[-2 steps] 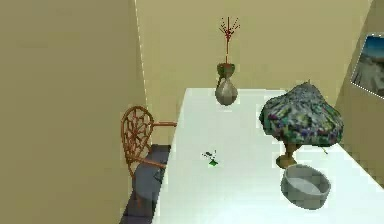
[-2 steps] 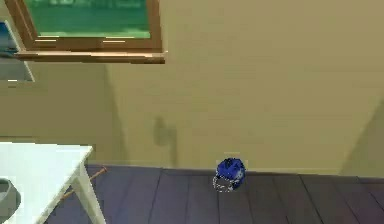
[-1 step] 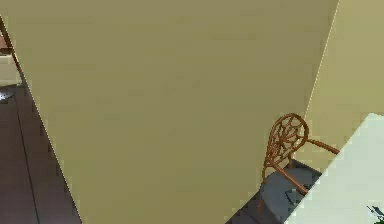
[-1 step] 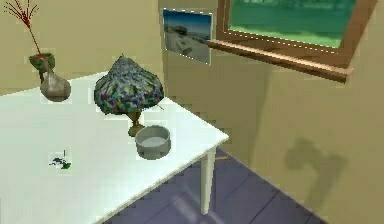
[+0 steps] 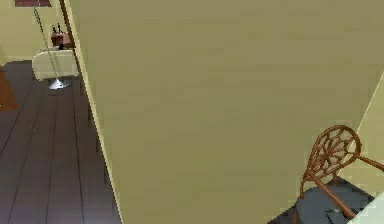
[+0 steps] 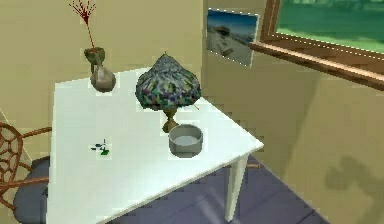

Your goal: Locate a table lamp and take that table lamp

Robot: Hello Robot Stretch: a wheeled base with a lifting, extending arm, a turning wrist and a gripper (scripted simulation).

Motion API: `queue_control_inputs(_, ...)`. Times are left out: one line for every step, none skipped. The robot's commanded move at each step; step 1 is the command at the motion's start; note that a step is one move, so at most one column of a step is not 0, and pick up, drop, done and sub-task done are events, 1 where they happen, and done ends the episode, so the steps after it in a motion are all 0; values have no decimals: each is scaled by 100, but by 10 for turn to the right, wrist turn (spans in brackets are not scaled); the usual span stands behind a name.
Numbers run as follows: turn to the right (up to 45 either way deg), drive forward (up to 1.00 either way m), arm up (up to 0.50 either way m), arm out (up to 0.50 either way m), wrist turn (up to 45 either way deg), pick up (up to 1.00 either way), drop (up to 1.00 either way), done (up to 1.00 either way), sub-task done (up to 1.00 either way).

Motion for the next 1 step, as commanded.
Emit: queue_control_inputs(0,0,50,0,0,0,0,0,0)
